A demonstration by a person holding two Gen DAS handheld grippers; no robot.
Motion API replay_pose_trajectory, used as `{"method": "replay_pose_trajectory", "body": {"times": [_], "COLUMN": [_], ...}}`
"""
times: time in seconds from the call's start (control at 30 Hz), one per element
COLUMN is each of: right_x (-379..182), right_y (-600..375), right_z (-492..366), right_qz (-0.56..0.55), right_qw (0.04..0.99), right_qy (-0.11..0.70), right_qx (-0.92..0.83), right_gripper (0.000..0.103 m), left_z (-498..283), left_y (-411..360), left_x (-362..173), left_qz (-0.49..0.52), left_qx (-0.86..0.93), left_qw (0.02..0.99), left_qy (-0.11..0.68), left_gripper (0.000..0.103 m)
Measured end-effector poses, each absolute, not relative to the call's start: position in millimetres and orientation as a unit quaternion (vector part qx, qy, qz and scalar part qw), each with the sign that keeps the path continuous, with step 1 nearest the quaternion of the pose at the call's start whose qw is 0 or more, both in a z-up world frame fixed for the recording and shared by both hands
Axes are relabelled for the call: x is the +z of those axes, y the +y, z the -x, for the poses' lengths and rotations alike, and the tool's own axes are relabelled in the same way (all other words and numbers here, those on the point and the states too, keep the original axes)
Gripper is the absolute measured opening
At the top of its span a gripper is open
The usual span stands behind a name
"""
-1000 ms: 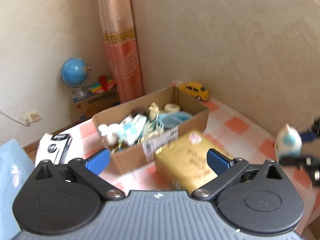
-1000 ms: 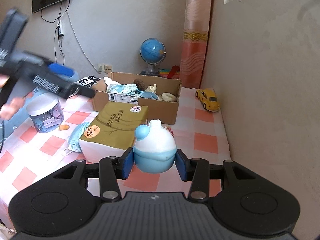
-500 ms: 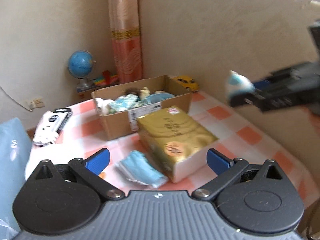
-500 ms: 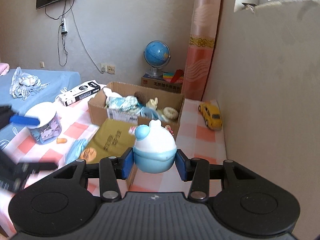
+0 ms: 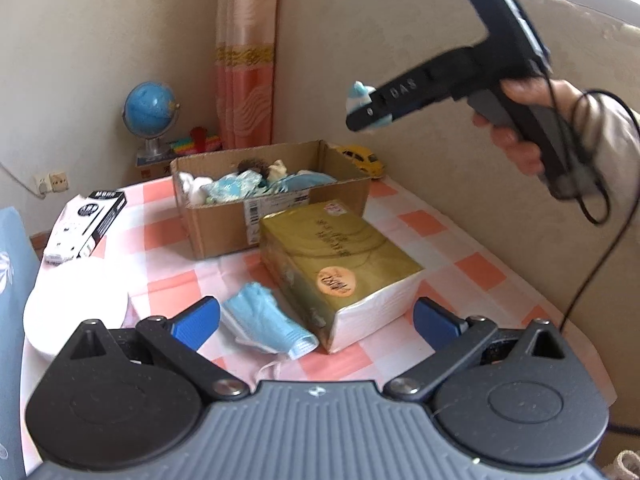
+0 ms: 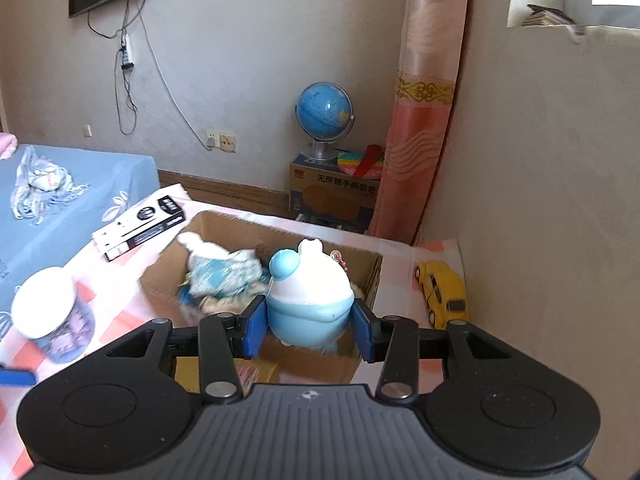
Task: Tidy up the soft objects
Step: 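Carry the blue-white plush into the box and open the right tool, then move the right tool toward the orange foam earplug beside the jar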
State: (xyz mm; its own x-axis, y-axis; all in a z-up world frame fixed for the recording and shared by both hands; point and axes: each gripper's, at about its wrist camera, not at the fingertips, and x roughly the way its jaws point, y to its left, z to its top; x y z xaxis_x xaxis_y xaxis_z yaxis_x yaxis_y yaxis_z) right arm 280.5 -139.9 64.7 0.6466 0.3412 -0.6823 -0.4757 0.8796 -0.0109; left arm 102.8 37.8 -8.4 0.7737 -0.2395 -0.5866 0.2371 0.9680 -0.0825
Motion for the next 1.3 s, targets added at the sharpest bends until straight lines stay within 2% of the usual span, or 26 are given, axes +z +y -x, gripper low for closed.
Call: {"method": "replay_pose_trajectory", "body": {"times": [0.33, 0.4, 0.43, 0.47, 0.5, 0.73, 1.3], "right_x": [45, 40, 39, 38, 38, 51, 65], "right_y": [-123, -122, -123, -125, -127, -132, -123], "right_z": [-339, -345, -345, -343, -341, -308, -223], "right_qz": [0.089, 0.090, 0.087, 0.082, 0.076, 0.090, 0.114], "right_qw": [0.897, 0.897, 0.900, 0.904, 0.906, 0.908, 0.892], "right_qy": [0.377, 0.375, 0.370, 0.365, 0.362, 0.346, 0.331], "right_qx": [0.214, 0.215, 0.211, 0.207, 0.208, 0.217, 0.285], "right_gripper": [0.051, 0.066, 0.082, 0.094, 0.097, 0.103, 0.103], "left_z": [-108, -108, -108, -108, -108, -106, -89], "left_y": [47, 48, 48, 47, 47, 46, 53], "left_x": [-21, -23, -23, -24, -25, -26, -26], "left_qz": [0.018, 0.021, 0.021, 0.020, 0.018, 0.019, 0.016], "left_qx": [-0.133, -0.136, -0.137, -0.138, -0.139, -0.135, -0.113], "left_qw": [0.936, 0.934, 0.934, 0.934, 0.933, 0.930, 0.930], "left_qy": [0.326, 0.328, 0.330, 0.330, 0.331, 0.340, 0.350], "left_gripper": [0.102, 0.102, 0.102, 0.102, 0.102, 0.102, 0.102]}}
